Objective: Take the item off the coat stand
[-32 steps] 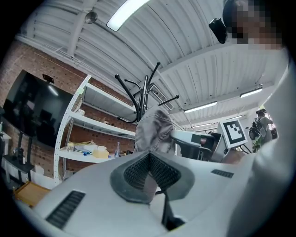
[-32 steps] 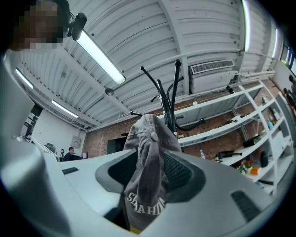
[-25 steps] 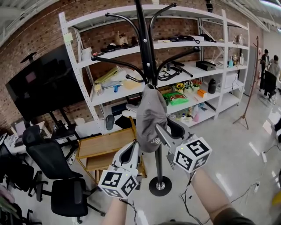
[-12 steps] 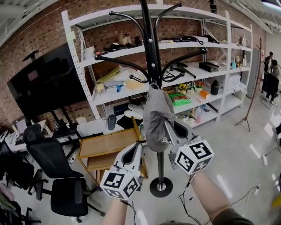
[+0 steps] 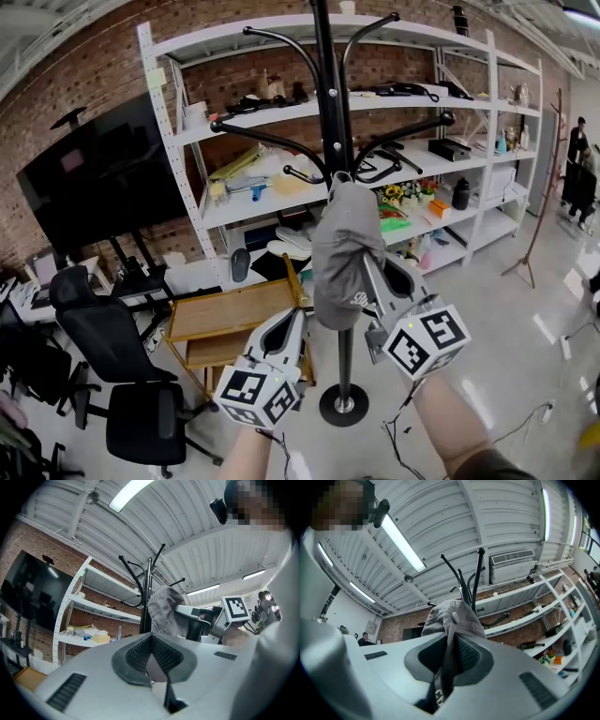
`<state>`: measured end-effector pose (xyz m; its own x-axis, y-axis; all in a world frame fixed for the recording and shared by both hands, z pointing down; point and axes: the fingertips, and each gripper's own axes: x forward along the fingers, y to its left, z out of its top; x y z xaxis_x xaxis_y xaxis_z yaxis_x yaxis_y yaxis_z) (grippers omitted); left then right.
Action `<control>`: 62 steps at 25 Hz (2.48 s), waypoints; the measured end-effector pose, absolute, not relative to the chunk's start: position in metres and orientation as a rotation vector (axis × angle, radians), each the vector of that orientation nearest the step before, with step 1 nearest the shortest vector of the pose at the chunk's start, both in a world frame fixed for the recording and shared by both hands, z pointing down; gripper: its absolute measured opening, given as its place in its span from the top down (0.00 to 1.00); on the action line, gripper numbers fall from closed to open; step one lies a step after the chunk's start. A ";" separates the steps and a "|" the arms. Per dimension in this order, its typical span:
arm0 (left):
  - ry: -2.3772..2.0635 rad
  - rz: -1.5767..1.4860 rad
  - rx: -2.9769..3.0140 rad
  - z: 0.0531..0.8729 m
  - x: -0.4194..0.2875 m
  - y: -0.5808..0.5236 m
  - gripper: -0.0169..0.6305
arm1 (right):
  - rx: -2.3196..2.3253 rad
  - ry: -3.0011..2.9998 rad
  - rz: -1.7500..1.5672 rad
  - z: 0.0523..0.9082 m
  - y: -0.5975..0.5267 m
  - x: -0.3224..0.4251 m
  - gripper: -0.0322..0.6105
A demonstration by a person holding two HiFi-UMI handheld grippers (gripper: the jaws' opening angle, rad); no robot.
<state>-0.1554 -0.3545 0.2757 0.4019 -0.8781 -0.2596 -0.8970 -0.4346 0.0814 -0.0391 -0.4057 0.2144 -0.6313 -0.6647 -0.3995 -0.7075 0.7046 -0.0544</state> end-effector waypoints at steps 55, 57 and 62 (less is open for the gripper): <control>1.633 0.361 -2.844 0.375 -0.105 -0.241 0.96 | -1.196 2.629 0.097 0.337 -0.248 0.013 0.90; 1.651 0.356 -2.838 0.377 -0.097 -0.232 0.96 | -1.189 2.630 0.082 0.341 -0.242 0.021 0.90; 1.698 0.349 -2.814 0.384 -0.086 -0.210 0.96 | -1.165 2.649 0.038 0.358 -0.222 0.036 0.90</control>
